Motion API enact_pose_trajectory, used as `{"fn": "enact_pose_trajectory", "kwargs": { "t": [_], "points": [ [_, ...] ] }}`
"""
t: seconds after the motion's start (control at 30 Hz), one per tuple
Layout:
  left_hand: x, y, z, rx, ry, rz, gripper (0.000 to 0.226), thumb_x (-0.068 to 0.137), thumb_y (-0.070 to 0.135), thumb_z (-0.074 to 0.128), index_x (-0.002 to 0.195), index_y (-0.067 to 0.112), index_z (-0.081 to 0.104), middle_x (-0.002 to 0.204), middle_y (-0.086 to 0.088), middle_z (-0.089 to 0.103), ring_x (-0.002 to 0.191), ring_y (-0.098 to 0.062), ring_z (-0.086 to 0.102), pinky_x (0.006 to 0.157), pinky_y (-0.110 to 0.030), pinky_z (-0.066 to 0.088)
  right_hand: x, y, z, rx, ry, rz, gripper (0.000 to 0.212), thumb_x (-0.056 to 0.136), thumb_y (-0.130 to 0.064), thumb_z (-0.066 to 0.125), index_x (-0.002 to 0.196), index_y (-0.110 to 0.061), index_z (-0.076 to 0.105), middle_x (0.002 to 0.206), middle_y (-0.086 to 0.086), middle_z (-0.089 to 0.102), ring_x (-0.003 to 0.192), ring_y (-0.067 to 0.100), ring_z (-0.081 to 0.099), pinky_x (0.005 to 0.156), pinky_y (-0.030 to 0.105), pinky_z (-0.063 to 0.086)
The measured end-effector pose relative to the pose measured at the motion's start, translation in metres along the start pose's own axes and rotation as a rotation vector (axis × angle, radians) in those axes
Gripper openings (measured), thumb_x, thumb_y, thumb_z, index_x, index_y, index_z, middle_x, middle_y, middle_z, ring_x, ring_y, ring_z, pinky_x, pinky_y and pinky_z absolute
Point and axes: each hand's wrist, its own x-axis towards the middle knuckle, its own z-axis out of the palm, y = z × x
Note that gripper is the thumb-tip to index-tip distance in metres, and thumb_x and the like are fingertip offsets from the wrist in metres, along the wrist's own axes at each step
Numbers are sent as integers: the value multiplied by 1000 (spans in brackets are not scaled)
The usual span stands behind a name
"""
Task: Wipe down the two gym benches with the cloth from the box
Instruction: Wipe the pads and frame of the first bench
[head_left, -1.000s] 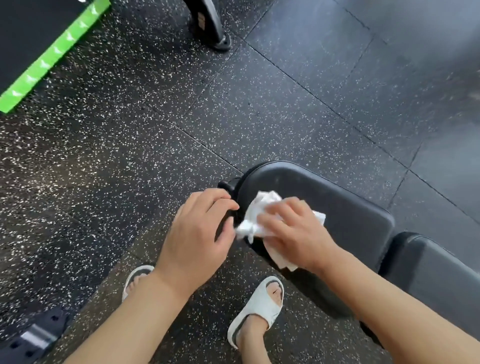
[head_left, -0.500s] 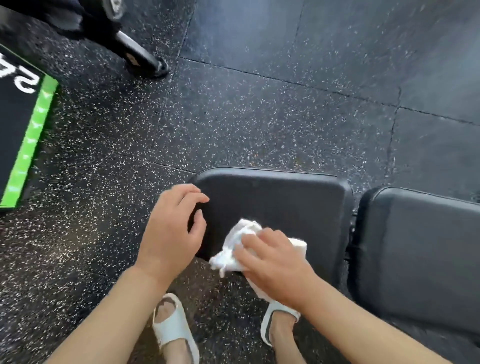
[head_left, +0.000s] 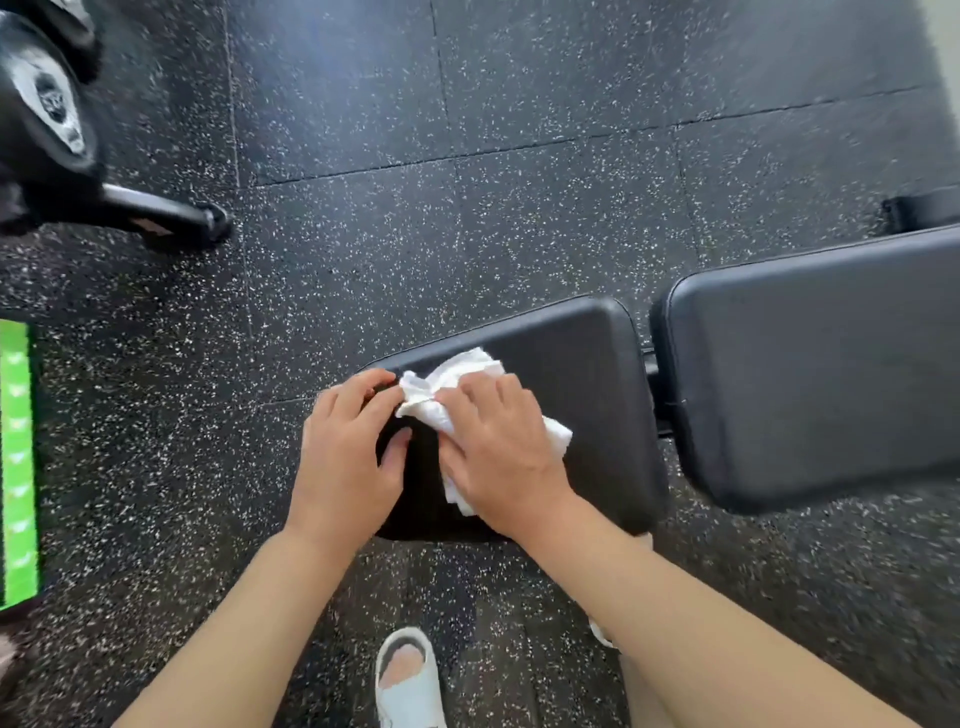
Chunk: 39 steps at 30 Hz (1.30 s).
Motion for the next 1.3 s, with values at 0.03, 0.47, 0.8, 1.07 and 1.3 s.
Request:
{"fn": "enact_pose_trajectory", "kwargs": {
  "t": [0.03, 0.47, 0.8, 1.07, 1.3],
  "points": [
    [0, -4, -3, 4, -28, 32, 47, 87, 4, 77, 132, 13, 69, 143, -2, 58, 125, -32, 52, 109, -54, 45, -13, -5, 3, 8, -26, -36, 31, 88, -27, 66, 116, -13, 67, 113, 8, 62, 90, 31, 51, 68, 47, 47],
    [-8, 13, -20, 69, -178, 373, 46, 92, 10, 72, 137, 18, 66, 148, 1, 56, 136, -25, 49, 118, -44, 40, -66, 44, -54, -113, 237, 367, 19, 100, -12, 63, 118, -14, 69, 109, 11, 62, 96, 30, 51, 87, 49, 48],
    [35, 67, 54, 196, -25, 570, 52, 97, 19, 63, 149, 19, 56, 154, -9, 51, 139, -37, 46, 119, -60, 33, -122, 20, -14, 22, 367, 386, 33, 91, -13, 72, 123, -10, 70, 111, 9, 61, 94, 24, 45, 87, 37, 46],
    [28, 69, 66, 236, 34, 523, 55, 94, 20, 51, 148, 20, 58, 157, -9, 47, 140, -40, 45, 117, -66, 31, -123, 50, -27, 63, 383, 462, 34, 91, -13, 72, 124, -6, 70, 112, 14, 63, 96, 30, 50, 93, 37, 46],
    [31, 67, 69, 258, 43, 537, 56, 93, 22, 49, 148, 17, 58, 157, -11, 47, 138, -42, 46, 116, -66, 32, 4, 92, -38, 61, 445, 538, 26, 100, -24, 56, 119, -13, 71, 116, 10, 59, 98, 29, 49, 95, 37, 41]
  ]
}}
